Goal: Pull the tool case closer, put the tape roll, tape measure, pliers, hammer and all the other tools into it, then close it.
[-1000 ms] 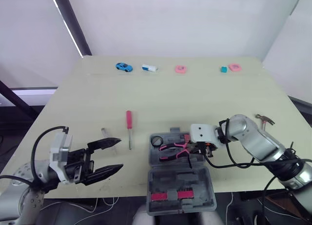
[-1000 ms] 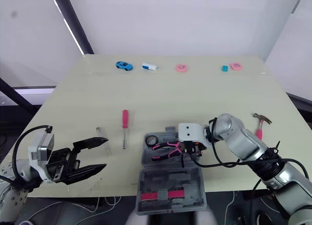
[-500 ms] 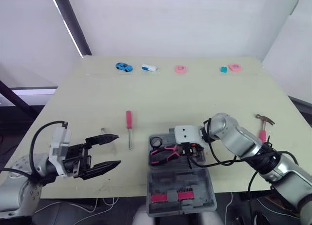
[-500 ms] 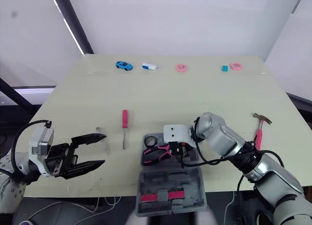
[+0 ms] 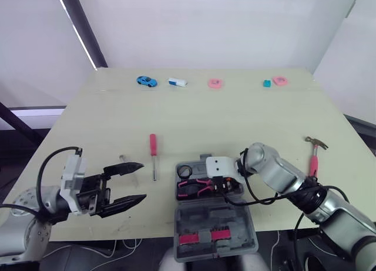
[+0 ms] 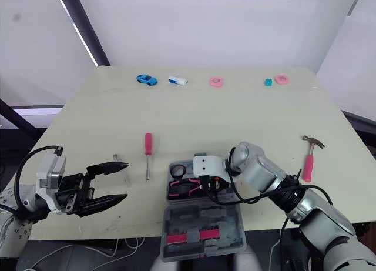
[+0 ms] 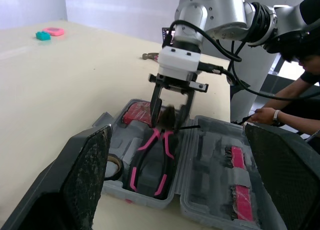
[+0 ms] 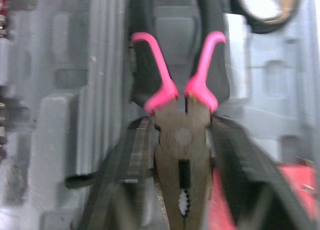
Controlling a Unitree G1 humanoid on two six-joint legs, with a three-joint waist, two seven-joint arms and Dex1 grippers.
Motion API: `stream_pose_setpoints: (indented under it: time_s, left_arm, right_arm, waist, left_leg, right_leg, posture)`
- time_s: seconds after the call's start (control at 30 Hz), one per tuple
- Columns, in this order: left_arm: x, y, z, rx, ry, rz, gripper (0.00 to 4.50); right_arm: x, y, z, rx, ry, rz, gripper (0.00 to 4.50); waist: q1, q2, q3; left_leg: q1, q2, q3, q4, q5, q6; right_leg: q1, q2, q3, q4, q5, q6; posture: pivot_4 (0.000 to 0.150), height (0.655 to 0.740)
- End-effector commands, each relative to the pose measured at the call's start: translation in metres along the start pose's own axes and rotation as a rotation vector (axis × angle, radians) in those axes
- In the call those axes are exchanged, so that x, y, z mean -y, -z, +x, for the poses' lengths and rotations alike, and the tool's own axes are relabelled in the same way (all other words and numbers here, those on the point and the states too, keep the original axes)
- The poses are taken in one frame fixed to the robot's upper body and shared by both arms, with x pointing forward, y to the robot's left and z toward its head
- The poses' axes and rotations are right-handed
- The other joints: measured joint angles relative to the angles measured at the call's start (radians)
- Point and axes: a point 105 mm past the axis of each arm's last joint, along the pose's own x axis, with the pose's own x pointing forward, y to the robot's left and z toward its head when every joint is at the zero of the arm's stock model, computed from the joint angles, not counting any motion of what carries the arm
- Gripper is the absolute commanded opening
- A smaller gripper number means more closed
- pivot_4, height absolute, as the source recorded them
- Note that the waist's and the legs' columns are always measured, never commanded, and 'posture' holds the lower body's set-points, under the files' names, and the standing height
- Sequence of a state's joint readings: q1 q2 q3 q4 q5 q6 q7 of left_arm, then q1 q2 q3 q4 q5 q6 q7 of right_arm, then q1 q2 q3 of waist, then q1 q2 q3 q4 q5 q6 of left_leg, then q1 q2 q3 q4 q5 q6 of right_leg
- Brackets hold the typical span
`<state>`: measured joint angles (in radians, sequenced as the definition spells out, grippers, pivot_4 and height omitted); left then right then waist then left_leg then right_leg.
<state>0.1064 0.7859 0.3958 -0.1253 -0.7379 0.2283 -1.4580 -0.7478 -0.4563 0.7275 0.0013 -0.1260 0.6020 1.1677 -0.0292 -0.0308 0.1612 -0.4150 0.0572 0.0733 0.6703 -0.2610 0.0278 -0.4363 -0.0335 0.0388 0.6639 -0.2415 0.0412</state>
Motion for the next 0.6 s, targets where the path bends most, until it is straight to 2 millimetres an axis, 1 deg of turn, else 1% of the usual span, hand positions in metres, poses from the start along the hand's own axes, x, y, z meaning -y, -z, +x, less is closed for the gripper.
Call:
stream_pose_setpoints:
  time_s: [0.03,0.13,0.2,0.27,0.37,0.43,0.47,0.57,0.6]
  left_arm:
    - [0.001,-0.001,-0.001,0.012,0.003,0.018,4.5]
    - [0.002,0.001,-0.001,0.017,0.0,0.014,4.5]
    - [0.002,0.002,0.0,0.02,-0.001,0.011,4.5]
    - [0.002,0.004,-0.001,0.023,-0.003,0.007,4.5]
    - [0.001,0.006,-0.001,0.028,-0.009,0.001,4.5]
    - [0.001,0.007,-0.001,0.03,-0.011,-0.002,4.5]
    - [0.001,0.007,-0.001,0.031,-0.011,-0.003,4.5]
    - [0.001,0.01,0.0,0.033,-0.012,-0.005,4.5]
    - [0.001,0.01,-0.001,0.033,-0.012,-0.006,4.5]
  right_arm:
    - [0.005,-0.009,-0.011,0.099,0.032,-0.018,2.69]
    - [0.006,-0.007,-0.016,0.182,0.058,-0.013,2.69]
    - [0.008,-0.005,-0.019,0.261,0.111,-0.029,2.69]
    - [0.005,-0.011,-0.02,0.424,0.109,0.042,2.69]
    - [0.002,-0.005,-0.015,0.506,0.099,0.124,2.69]
    - [0.005,-0.001,-0.01,0.545,0.134,0.174,2.19]
    - [0.002,0.002,-0.007,0.55,0.124,0.18,1.87]
    - [0.002,0.005,0.002,0.573,0.145,0.205,0.37]
    - [0.003,0.005,0.003,0.581,0.153,0.21,0.04]
  waist:
    - [-0.001,0.0,0.0]
    - [-0.001,0.0,0.0]
    - [-0.001,0.0,0.0]
    - [-0.001,-0.001,0.0]
    - [-0.006,-0.001,-0.001]
    - [-0.007,-0.001,0.0]
    - [-0.007,-0.001,0.0]
    - [-0.007,-0.001,0.0]
    - [-0.008,-0.001,0.0]
  left_leg:
    - [0.0,0.0,0.0,0.0,0.0,0.0]
    - [0.0,0.0,0.0,0.0,0.0,0.0]
    - [0.0,0.0,-0.001,0.0,0.0,0.0]
    - [0.0,0.0,-0.001,0.0,0.0,0.0]
    - [0.001,0.0,-0.001,0.001,0.0,0.0]
    - [0.001,0.0,-0.002,0.001,0.0,0.0]
    - [0.001,0.0,-0.002,0.001,0.0,0.0]
    - [0.001,0.0,-0.002,0.002,0.0,0.0]
    - [0.001,0.0,-0.002,0.002,0.0,0.0]
  right_leg:
    - [0.0,0.0,0.0,0.0,0.0,0.0]
    - [0.001,0.0,0.0,-0.001,0.0,0.0]
    - [0.001,0.0,-0.001,-0.001,0.0,0.0]
    - [0.002,0.0,-0.001,-0.001,0.0,0.0]
    - [0.002,0.0,-0.001,0.0,0.0,0.0]
    - [0.003,0.0,-0.001,0.0,0.0,0.0]
    - [0.003,0.0,-0.001,0.0,0.0,0.0]
    - [0.003,0.0,-0.001,0.0,0.0,0.001]
    - [0.003,0.0,-0.001,0.0,0.0,0.001]
  posture:
    - [0.15,0.74]
    - [0.15,0.74]
    - [0.15,0.74]
    - [0.15,0.74]
    - [0.15,0.74]
    - [0.15,0.74]
    - [0.15,0.74]
    - [0.15,0.74]
    - [0.15,0.74]
